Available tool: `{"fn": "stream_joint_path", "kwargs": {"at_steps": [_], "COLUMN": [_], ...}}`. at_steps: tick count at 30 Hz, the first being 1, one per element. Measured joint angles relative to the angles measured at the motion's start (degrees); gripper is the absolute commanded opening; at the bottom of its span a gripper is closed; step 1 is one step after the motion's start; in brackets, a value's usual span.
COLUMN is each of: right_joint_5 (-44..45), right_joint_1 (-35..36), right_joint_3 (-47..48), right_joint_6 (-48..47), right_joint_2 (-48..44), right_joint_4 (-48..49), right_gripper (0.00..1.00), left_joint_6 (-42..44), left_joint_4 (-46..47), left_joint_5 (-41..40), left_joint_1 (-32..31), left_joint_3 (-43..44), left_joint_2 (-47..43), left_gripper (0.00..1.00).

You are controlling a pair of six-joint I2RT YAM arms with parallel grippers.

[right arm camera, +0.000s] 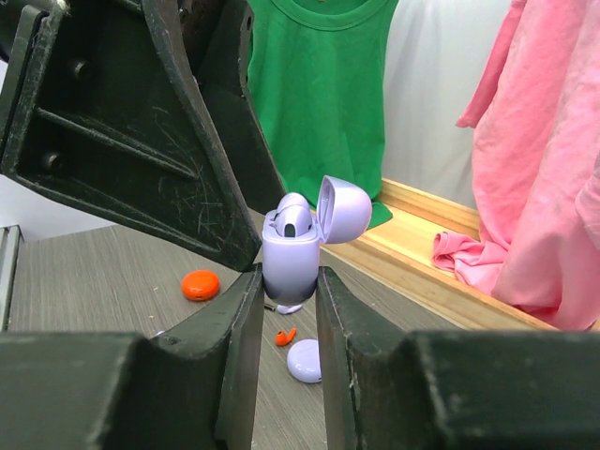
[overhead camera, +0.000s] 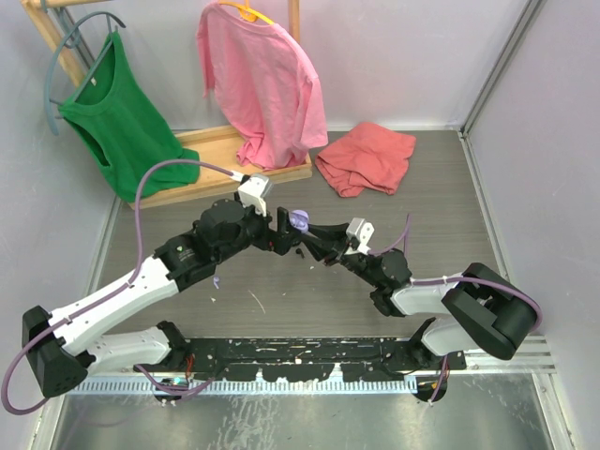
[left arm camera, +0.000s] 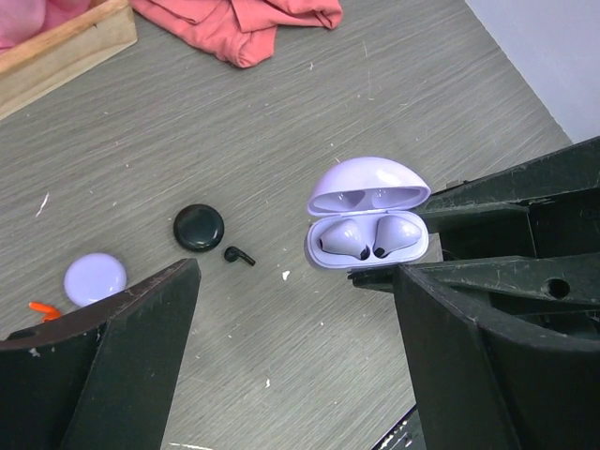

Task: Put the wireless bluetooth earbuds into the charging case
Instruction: Place the earbud in the charging case.

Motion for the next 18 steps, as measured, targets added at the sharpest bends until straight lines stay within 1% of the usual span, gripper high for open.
{"fn": "stream_joint_path", "kwargs": {"at_steps": [1, 4, 8, 10, 14, 18], "right_joint_5": [0.0, 0.1, 0.1, 0.0, -0.8, -3.4], "right_joint_1": [0.0, 0.0, 0.0, 0.0, 0.0, 0.0], "right_joint_3": [0.0, 0.0, 0.0, 0.0, 0.0, 0.0], "right_joint_6": [0.0, 0.2, 0.2, 0.3, 0.9, 2.4], "right_joint_2": [0.0, 0.0, 0.0, 0.0, 0.0, 0.0], "right_joint_4": [0.0, 0.0, 0.0, 0.0, 0.0, 0.0], "right_gripper": [0.01, 0.01, 0.01, 0.01, 0.01, 0.01], "left_joint_6": [-0.1, -0.9, -1.7, -2.2, -4.2, -6.5], "left_joint_4": [-0.1, -0.3, -0.9, -1.3, -1.4, 0.3], "left_joint_5": [-0.1, -0.3, -0.6, 0.5, 6.8, 16.0], "left_joint_1": [0.0, 0.0, 0.4, 1.3, 6.5, 12.7], "left_joint_3": [0.1, 0.3, 0.4, 0.4, 0.3, -0.1], "left_joint_2": [0.1, 0.2, 0.2, 0.0, -1.4, -3.4], "left_gripper": [0.9, 0.94, 0.96, 0.96, 0.97, 0.98]}}
